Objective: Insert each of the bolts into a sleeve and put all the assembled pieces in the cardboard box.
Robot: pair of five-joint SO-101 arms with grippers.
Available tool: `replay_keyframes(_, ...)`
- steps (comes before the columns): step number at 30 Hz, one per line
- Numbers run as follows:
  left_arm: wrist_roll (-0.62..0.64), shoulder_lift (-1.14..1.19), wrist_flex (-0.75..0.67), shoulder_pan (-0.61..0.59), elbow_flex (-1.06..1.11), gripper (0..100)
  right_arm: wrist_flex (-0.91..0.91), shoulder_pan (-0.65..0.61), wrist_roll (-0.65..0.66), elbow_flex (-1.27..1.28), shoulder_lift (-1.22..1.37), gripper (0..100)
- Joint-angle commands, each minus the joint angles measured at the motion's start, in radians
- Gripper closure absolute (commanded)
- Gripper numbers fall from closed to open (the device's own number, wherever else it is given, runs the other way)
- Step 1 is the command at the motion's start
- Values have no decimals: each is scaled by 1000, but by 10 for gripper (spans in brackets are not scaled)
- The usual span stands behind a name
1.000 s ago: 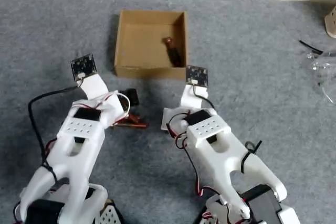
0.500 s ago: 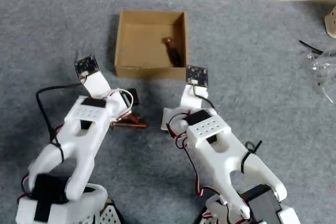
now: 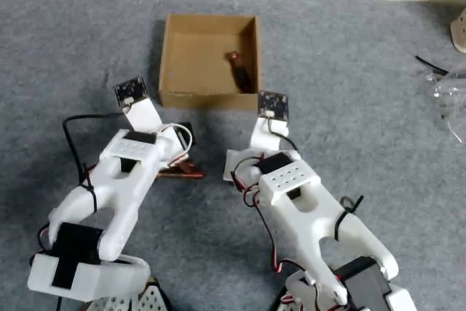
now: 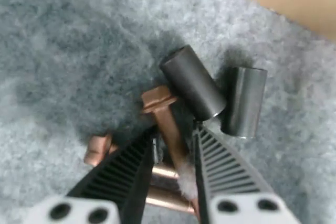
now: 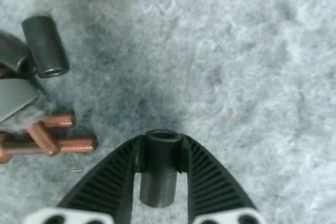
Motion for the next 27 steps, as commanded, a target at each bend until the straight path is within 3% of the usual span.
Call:
replay_keyframes(1,23,-1,35,22,-35,889,7,22,15,-19,-51,994)
replay_keyframes(13,57,-4,40,15,-35,998,7,22,15,-19,-51,994)
replay_keyframes(20,54,-16,41,13,-35,995,7,24,15,-19,-51,994)
replay_keyframes(27,-46,-237,152,12,-12,995,7,24,15,-16,-59,994)
